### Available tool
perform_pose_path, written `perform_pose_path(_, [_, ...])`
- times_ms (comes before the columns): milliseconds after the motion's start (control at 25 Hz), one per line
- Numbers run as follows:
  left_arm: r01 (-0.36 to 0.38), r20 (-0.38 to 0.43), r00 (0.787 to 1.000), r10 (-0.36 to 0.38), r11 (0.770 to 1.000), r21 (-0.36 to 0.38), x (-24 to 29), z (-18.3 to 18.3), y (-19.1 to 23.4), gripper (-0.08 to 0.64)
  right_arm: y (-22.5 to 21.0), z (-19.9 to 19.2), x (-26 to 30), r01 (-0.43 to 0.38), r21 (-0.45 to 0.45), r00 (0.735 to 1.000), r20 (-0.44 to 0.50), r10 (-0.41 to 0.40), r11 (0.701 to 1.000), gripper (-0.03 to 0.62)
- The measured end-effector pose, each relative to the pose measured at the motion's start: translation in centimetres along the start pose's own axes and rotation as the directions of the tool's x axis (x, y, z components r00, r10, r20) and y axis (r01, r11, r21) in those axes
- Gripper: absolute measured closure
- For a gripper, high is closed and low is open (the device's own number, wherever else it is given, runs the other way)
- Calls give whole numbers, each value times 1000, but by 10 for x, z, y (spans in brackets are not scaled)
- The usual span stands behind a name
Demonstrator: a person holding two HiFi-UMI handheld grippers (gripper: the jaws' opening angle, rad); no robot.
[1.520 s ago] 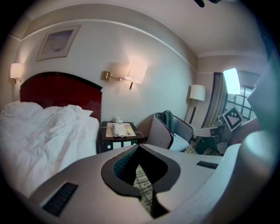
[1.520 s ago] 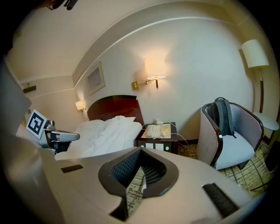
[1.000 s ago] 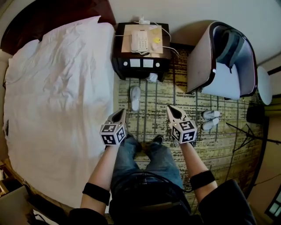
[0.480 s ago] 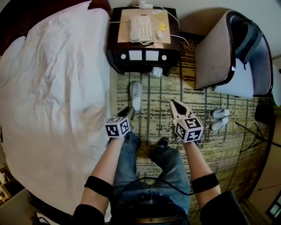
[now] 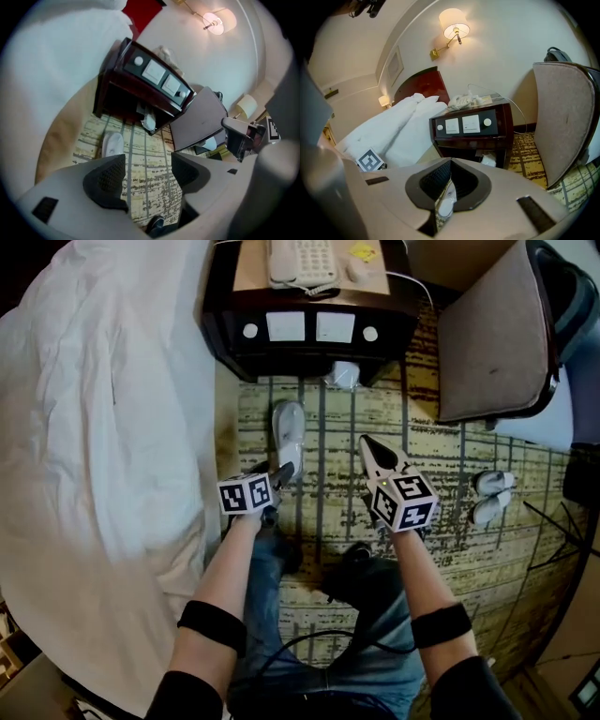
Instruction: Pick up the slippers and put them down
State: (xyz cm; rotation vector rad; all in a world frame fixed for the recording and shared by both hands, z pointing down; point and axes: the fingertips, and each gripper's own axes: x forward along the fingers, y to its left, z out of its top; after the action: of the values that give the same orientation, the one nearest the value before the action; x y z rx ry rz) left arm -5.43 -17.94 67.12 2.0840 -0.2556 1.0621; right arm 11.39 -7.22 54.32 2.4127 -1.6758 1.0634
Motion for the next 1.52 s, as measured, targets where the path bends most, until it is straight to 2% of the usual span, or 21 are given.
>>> perform_pose_path(160, [21,-66,998,-21,1000,3,56,-22,40,201,-24,-36,47,-5,-5,1000,4,5,1000,589])
perform_pose_path(280, [45,-100,994,-47,999,-26,101,-36,69,169,-41,-59,90,-16,-15,1000,12,17,1000,589])
perform_pose_path(720, [48,-170,984,-54,998,-38,215,-92,178,133,-64,-127,210,-83,-26,993,78,84,996,589])
perform_pose_path(960, [103,-194,974,-113,993,-60,243,-117,185,124,-64,-147,232,-107,-37,990,90,110,994,589])
perform_pose_path(1320, [73,-184,980,-82,996,-55,265,-131,193,129,-74,-151,239,-115,-44,987,105,120,992,589])
perform_pose_path(1360, [66,-183,980,-75,996,-54,267,-131,194,136,-76,-151,240,-113,-41,987,107,117,993,589])
perform_pose_path(1520, [68,-167,983,-78,996,-65,274,-133,194,241,-85,-154,239,-108,-27,988,112,110,994,589])
